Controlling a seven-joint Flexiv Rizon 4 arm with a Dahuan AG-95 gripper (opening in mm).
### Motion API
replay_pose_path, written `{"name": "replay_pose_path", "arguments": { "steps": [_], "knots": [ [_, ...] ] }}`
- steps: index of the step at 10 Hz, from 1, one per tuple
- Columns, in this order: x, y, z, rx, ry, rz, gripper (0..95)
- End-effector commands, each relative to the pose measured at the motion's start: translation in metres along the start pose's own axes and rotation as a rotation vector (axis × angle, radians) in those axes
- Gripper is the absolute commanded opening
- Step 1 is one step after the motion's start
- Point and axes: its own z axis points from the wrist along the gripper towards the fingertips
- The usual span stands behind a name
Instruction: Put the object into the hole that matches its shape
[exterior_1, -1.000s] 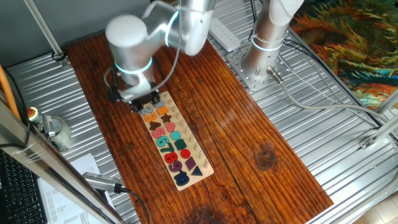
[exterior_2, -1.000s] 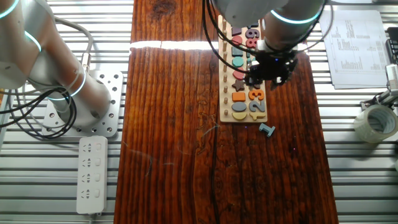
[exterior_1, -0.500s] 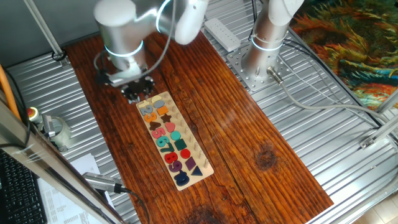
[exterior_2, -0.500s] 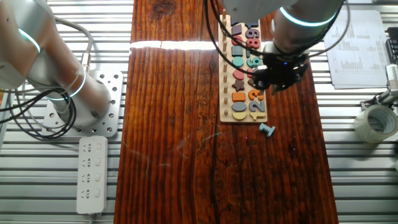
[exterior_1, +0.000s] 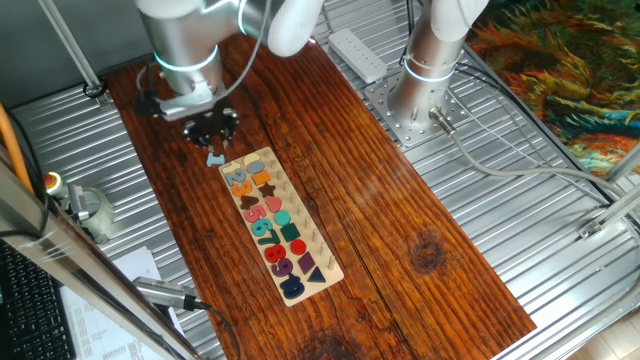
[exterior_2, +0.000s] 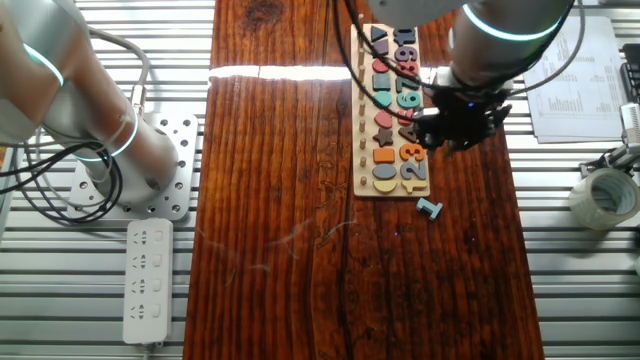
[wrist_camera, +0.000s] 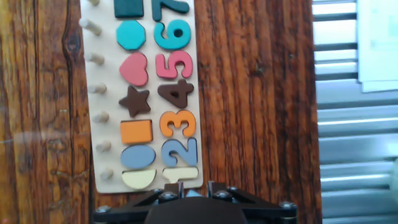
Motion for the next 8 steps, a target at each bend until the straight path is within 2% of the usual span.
{"name": "replay_pose_path", "arguments": {
  "steps": [1, 2, 3, 4, 5, 6, 8],
  "knots": [
    [0.0151, 0.0055, -0.0047, -0.004, -0.008, 0.147, 0.0],
    [0.0151, 0.0055, -0.0047, -0.001, -0.019, 0.301, 0.0],
    [0.0151, 0.0055, -0.0047, 0.011, -0.024, 0.389, 0.0],
    [0.0151, 0.0055, -0.0047, 0.017, -0.017, 0.578, 0.0],
    [0.0151, 0.0055, -0.0047, -0.006, -0.034, 0.774, 0.0],
    [0.0151, 0.0055, -0.0047, -0.016, -0.048, 0.834, 0.0],
    [0.0151, 0.0055, -0.0047, -0.012, -0.042, 0.904, 0.0]
  ]
}}
